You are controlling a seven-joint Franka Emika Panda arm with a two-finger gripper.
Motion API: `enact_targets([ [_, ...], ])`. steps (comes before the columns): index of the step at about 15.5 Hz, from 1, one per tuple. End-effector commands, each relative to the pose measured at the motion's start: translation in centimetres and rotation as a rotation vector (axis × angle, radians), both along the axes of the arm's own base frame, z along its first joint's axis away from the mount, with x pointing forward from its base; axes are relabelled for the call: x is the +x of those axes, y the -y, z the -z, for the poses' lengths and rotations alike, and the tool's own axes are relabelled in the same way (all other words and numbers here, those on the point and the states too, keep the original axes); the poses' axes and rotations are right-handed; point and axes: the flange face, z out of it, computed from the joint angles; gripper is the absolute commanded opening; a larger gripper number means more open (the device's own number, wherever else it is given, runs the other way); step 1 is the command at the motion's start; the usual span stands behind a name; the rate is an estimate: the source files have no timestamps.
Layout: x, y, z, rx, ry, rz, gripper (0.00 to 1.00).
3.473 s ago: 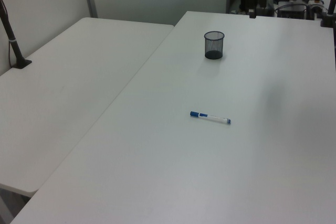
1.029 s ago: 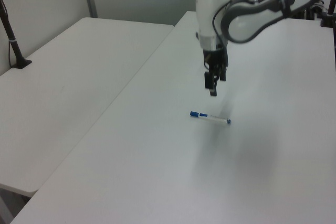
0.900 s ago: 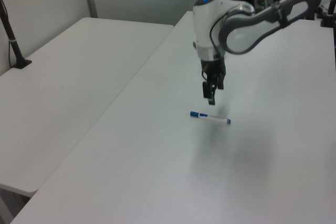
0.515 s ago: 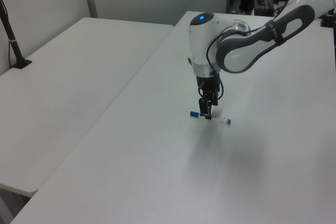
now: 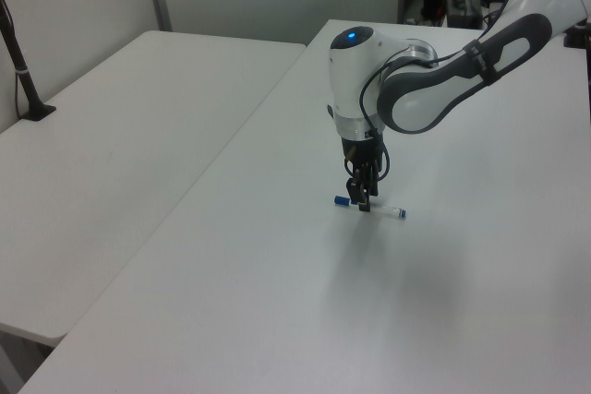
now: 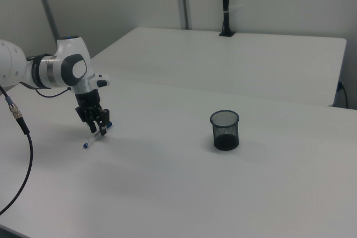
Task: Insert the marker
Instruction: 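Lower the gripper over the marker and close on its middle, then lift the grasped marker off the table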
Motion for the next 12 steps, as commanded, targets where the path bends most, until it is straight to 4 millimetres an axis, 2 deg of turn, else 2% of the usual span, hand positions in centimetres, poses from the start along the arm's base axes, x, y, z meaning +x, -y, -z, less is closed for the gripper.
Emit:
enact_targets([
  [1, 0.2, -0.5, 0.6, -0.003, 0.008, 0.018, 0.44],
  [10, -0.1, -1.3, 1.9, -0.015, -0.007, 0.007, 0.38],
  [12, 0.7, -1.6, 0.5, -0.001, 0.022, 0.008, 0.4],
])
